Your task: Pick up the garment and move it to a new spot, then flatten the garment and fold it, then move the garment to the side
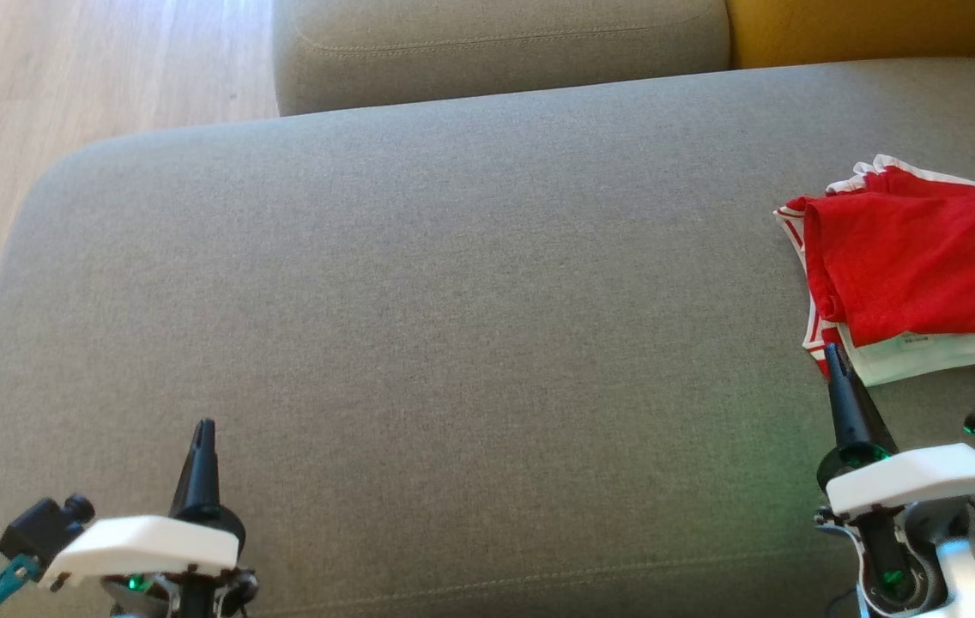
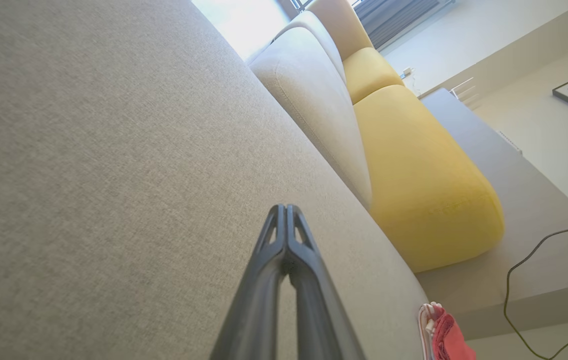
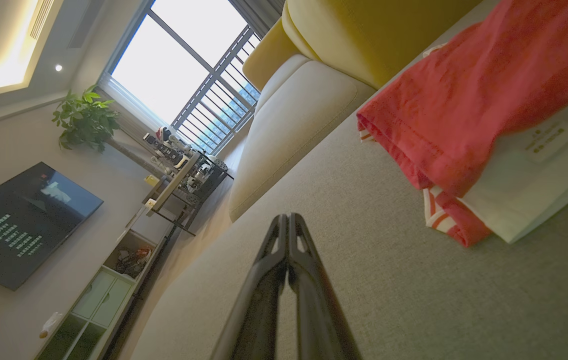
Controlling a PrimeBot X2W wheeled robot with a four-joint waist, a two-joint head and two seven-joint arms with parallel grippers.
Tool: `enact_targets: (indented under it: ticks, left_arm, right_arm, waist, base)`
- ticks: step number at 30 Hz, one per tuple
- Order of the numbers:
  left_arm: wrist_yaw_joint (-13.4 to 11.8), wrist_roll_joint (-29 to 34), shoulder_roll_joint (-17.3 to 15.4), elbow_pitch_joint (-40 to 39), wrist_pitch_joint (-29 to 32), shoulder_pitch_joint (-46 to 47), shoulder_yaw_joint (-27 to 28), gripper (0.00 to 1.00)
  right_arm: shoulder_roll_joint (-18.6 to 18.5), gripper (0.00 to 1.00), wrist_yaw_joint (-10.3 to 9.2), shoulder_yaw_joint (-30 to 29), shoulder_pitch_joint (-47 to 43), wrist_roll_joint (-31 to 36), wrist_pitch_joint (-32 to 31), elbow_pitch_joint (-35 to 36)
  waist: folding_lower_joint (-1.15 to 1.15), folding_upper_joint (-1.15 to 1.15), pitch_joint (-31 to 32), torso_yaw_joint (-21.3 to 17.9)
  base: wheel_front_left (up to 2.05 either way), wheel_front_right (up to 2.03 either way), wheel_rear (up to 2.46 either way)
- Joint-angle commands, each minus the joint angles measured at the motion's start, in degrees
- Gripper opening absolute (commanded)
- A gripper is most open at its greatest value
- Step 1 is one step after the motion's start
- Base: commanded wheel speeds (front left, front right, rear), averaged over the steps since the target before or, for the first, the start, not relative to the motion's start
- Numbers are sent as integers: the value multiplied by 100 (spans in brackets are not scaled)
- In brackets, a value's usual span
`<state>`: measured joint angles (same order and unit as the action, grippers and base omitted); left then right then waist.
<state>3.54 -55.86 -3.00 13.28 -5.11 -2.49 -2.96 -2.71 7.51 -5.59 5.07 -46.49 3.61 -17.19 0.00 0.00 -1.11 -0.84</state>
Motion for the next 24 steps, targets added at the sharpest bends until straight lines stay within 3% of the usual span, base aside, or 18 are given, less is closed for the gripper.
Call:
enact_targets:
  ticks: [1,24]
  left_arm:
    - [67,-160,-91,-162,45,342,149,0]
    - [195,-1576,-98,-71,429,543,396,0]
  right_arm:
    - [-20,0,-1,25,164,-201,-36,227]
    - [-19,0,-1,-22,143,-1913,-418,262]
  waist:
    - [0,0,2,2]
    - [0,0,38,34]
  base:
    - [0,0,0]
    - [0,0,0]
